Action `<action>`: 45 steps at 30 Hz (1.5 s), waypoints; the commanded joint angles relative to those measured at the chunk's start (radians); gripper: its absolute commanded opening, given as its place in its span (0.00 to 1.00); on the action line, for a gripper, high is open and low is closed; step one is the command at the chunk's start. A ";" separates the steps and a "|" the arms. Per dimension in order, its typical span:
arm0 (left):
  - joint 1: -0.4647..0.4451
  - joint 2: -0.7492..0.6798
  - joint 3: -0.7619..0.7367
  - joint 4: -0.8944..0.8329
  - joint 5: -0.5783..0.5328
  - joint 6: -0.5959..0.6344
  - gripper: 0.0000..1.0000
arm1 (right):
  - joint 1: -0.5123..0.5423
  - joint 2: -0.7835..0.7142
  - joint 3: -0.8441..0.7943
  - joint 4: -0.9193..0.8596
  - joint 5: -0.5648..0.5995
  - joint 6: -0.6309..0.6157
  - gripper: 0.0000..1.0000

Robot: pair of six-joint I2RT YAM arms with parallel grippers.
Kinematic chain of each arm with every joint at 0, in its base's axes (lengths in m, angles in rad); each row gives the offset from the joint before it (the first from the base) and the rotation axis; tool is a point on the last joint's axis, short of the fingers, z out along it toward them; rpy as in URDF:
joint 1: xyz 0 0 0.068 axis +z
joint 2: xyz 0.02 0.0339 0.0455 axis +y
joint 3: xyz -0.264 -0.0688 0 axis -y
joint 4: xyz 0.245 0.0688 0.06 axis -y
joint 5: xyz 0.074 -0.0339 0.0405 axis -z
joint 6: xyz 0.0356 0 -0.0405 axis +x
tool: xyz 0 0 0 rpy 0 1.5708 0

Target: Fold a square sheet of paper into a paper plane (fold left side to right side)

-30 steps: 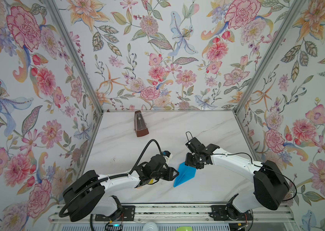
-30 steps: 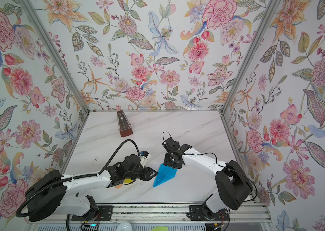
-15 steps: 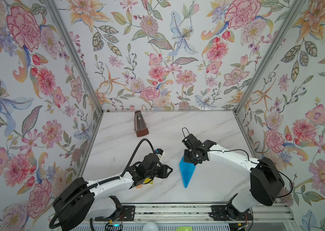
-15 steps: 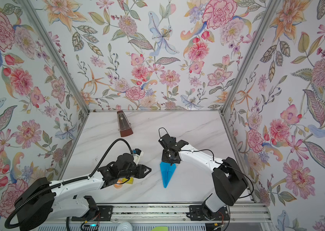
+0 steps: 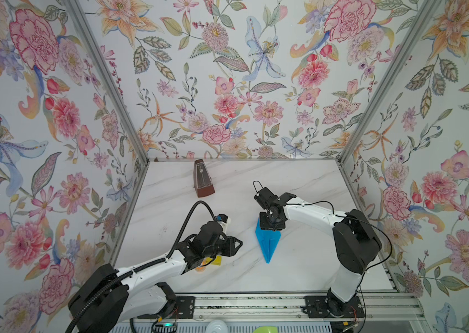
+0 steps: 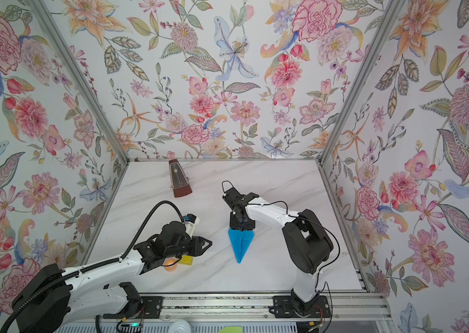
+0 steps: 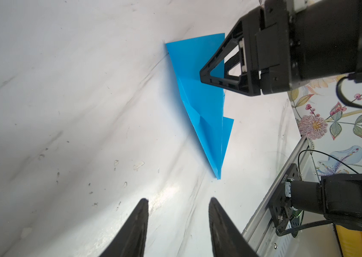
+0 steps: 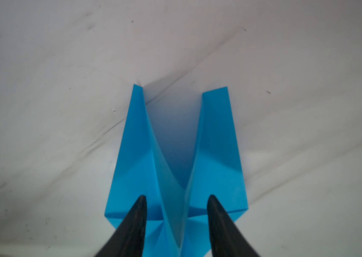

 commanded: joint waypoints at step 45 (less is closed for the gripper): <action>0.334 -0.172 0.062 -0.320 -0.264 0.250 0.68 | -0.250 0.658 0.881 0.010 0.077 -0.119 0.61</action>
